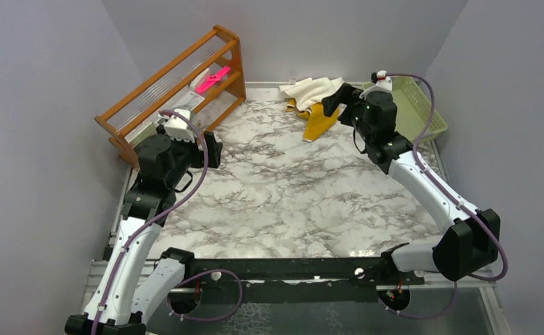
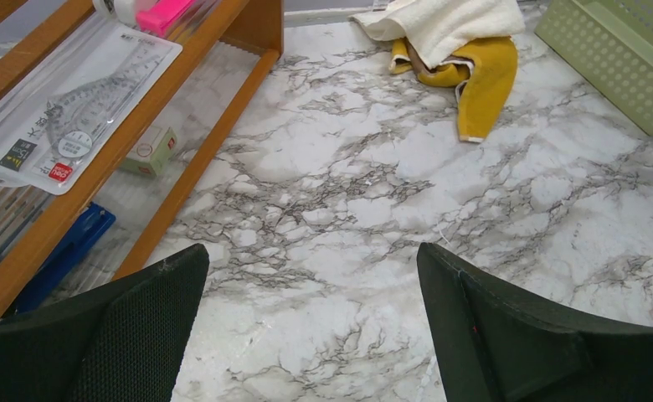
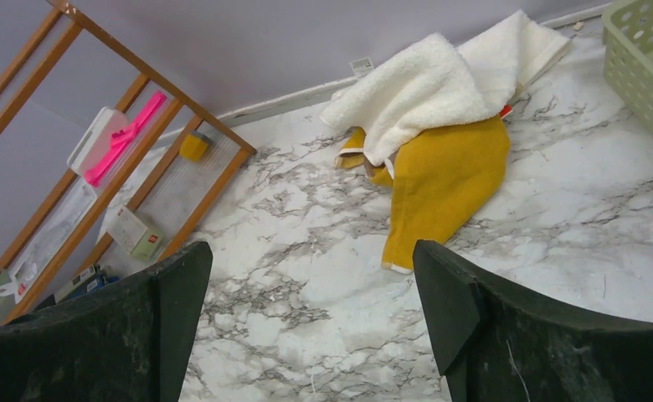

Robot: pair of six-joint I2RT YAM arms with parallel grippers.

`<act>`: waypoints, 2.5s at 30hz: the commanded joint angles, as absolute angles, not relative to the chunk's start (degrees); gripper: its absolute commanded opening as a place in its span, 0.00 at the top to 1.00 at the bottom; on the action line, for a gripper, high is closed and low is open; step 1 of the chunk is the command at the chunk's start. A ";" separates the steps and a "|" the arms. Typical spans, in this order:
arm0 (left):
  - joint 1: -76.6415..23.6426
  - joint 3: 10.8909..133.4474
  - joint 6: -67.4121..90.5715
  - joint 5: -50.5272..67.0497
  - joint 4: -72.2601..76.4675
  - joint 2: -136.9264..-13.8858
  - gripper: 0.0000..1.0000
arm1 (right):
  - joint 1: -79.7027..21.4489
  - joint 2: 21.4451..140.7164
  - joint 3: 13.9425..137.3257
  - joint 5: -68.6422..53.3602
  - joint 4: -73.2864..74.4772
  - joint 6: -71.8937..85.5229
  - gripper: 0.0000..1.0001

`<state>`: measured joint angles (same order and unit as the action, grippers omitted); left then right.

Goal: Roll the towels
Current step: Pick up the towel at the corner of the board.

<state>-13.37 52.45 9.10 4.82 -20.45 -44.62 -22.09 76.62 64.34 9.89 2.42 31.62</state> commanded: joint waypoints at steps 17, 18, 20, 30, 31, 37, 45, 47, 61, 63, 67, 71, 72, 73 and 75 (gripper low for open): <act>-13.46 52.21 11.66 6.71 -21.30 -42.91 0.01 | -21.30 102.50 85.34 16.65 3.60 10.36 0.00; -13.45 52.12 11.95 7.21 -21.42 -42.82 0.01 | -21.20 106.41 88.92 17.03 5.03 10.50 0.00; -13.45 52.03 12.41 7.82 -21.91 -42.41 0.01 | -21.17 113.76 95.87 16.49 7.35 10.74 0.00; -13.45 51.59 12.42 7.83 -25.85 -38.77 0.01 | -20.16 140.45 121.87 26.21 8.91 1.43 0.00; -13.45 51.42 12.40 7.75 -25.96 -38.61 0.01 | -19.64 141.46 122.65 26.20 8.14 0.64 0.01; -13.45 51.19 12.57 7.80 -26.01 -38.95 0.01 | -16.48 146.61 129.48 22.43 13.35 2.93 0.01; -13.45 51.77 12.48 7.75 -26.34 -39.39 0.01 | -16.19 148.21 133.39 17.31 15.37 2.50 0.83; -13.45 51.77 12.57 7.57 -26.49 -39.21 0.01 | -16.17 146.90 133.68 16.10 14.54 2.63 0.98; -13.45 51.02 14.15 7.64 -25.88 -40.26 0.01 | -16.34 139.17 132.46 3.47 17.16 -0.25 0.00; -13.45 50.92 14.15 7.52 -25.88 -40.17 0.01 | -16.63 140.46 132.65 3.52 19.84 -1.11 0.00; -13.45 50.91 14.06 7.55 -25.91 -40.34 0.01 | -17.47 142.18 130.08 4.87 20.17 -3.53 0.00; -13.45 50.60 14.35 7.48 -25.92 -40.39 0.01 | -18.38 145.57 130.90 5.57 20.95 -6.56 0.00; -13.45 50.78 14.41 7.47 -25.92 -40.64 0.01 | -18.48 146.52 131.50 6.13 21.23 -7.18 0.00; -13.45 50.93 14.41 7.61 -25.99 -40.73 0.01 | -18.58 147.54 132.30 6.91 21.71 -7.43 0.02; -13.49 51.50 14.41 7.97 -25.94 -40.91 0.01 | -18.63 149.31 134.80 8.25 23.13 -7.28 0.18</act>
<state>-13.37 51.07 13.63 6.70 -25.87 -40.69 -17.96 145.16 131.22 6.31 19.33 -4.82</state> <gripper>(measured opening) 0.991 0.932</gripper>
